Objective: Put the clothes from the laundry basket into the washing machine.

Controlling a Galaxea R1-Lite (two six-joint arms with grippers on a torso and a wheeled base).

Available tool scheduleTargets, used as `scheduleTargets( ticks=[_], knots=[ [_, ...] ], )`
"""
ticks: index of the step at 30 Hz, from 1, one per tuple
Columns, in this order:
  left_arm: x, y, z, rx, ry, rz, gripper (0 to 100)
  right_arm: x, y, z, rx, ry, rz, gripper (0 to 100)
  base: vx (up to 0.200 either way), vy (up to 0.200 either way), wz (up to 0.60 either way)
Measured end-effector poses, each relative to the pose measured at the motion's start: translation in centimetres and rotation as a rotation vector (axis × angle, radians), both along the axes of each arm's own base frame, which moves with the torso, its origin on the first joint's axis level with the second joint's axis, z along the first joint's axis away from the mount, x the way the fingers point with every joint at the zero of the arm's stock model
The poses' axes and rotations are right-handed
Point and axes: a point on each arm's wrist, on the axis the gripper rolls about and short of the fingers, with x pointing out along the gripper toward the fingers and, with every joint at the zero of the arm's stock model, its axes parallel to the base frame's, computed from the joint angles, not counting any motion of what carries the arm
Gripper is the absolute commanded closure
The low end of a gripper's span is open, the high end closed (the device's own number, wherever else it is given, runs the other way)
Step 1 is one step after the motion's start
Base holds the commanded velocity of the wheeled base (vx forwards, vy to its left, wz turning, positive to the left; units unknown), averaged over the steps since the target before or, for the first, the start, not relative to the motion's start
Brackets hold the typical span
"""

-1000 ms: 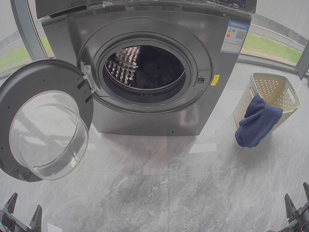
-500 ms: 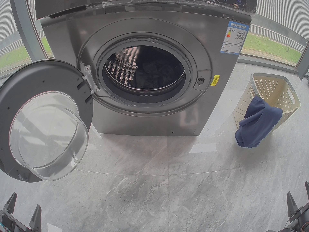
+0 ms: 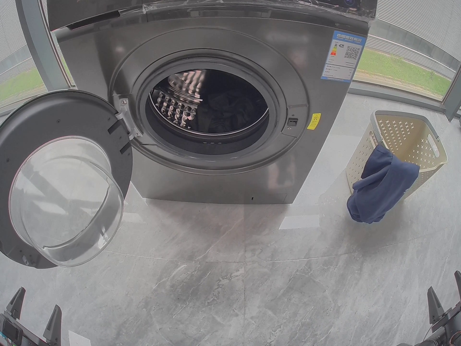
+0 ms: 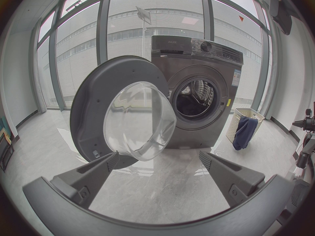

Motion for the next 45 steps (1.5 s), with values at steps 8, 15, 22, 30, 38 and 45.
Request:
scheduleTargets(
  ticks=[8, 15, 22, 30, 38, 45],
  knots=[
    [0.0, 0.0, 0.0, -0.001, 0.001, -0.001, 0, 0.0, 0.0, 0.01, 0.001, -0.001, 0.0, 0, 0.0, -0.175, 0.0],
    [0.01, -0.01, 0.01, -0.001, 0.0, -0.001, 0, 0.0, 0.0, 0.0, 0.001, 0.0, 0.0, 0, 0.0, 0.0, 0.0],
    [0.01, 0.0, 0.0, -0.006, 0.001, -0.001, 0, 0.01, 0.0, 0.01, 0.001, 0.0, 0.0, 0, 0.0, -0.171, 0.0],
    [0.01, 0.0, 0.0, -0.019, 0.001, -0.001, 0, 0.01, 0.0, -0.01, 0.0, 0.002, 0.0, 0, 0.0, -0.2, 0.0],
    [0.01, 0.01, 0.0, -0.026, 0.001, -0.002, 0, 0.01, 0.0, 0.0, 0.0, 0.002, 0.0, 0, 0.0, -0.1, 0.0],
    [0.02, 0.0, 0.01, -0.026, 0.001, -0.002, 0, 0.01, 0.0, 0.0, 0.0, 0.002, 0.0, 0, 0.0, -0.057, 0.0]
  ],
)
